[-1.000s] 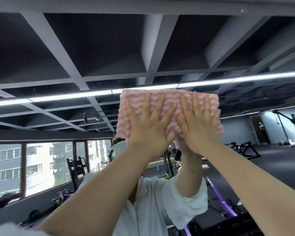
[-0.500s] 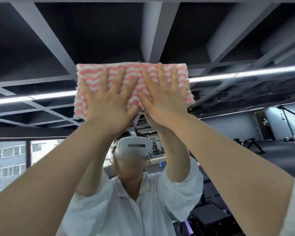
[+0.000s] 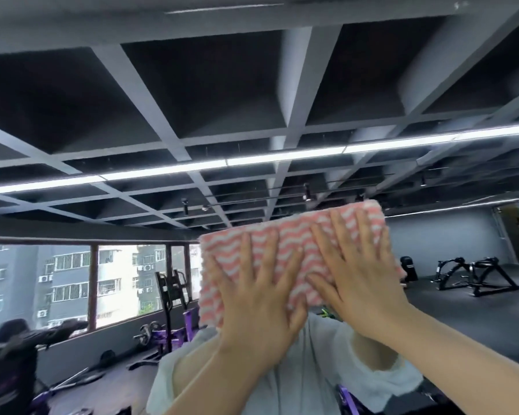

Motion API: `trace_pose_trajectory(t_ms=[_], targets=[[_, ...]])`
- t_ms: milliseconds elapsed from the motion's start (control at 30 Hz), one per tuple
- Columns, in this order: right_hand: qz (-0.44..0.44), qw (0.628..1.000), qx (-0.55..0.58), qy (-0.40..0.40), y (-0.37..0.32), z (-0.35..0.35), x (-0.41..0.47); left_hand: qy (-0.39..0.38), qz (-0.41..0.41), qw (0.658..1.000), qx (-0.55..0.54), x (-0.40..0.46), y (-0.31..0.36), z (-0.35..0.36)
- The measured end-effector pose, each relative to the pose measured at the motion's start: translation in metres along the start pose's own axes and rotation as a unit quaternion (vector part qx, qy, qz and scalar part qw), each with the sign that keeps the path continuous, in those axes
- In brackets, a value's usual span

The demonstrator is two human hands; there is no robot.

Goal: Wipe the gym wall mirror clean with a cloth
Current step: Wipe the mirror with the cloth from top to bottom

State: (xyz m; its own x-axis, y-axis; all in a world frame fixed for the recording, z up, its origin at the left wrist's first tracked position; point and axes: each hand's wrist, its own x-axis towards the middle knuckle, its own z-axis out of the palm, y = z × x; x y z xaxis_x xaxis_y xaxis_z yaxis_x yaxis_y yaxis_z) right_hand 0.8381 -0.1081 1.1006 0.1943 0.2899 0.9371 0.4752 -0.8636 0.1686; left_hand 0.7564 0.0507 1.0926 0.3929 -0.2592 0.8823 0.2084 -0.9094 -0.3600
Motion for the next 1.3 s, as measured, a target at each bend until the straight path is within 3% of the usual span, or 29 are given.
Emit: trace_pose_trajectory(t_ms=[167, 333, 567, 700, 933, 1067, 1300], targets=[[0.1, 0.994, 0.03, -0.018, 0.007, -0.016, 0.022, -0.001, 0.032, 0.999, 0.01, 0.045, 0.001, -0.01], [0.13, 0.991, 0.042, -0.012, -0.001, -0.037, 0.077, 0.003, -0.006, 0.998, 0.067, 0.086, -0.031, -0.03], [0.006, 0.999, 0.04, -0.024, -0.057, -0.045, 0.115, 0.012, -0.092, 0.993, 0.07, 0.068, -0.093, -0.039], [-0.106, 0.991, 0.063, 0.051, -0.084, -0.025, 0.084, 0.054, -0.072, 0.995, 0.051, 0.015, -0.107, -0.025], [-0.243, 0.967, 0.001, 0.079, -0.089, 0.009, 0.007, 0.01, -0.04, 0.997, 0.063, -0.086, -0.084, 0.004], [-0.25, 0.966, 0.003, 0.066, -0.072, 0.002, 0.013, -0.008, -0.05, 0.997, 0.064, -0.081, -0.082, 0.0], [-0.136, 0.99, -0.016, 0.029, -0.062, -0.025, 0.1, -0.008, -0.103, 0.992, 0.069, 0.015, -0.108, -0.031]])
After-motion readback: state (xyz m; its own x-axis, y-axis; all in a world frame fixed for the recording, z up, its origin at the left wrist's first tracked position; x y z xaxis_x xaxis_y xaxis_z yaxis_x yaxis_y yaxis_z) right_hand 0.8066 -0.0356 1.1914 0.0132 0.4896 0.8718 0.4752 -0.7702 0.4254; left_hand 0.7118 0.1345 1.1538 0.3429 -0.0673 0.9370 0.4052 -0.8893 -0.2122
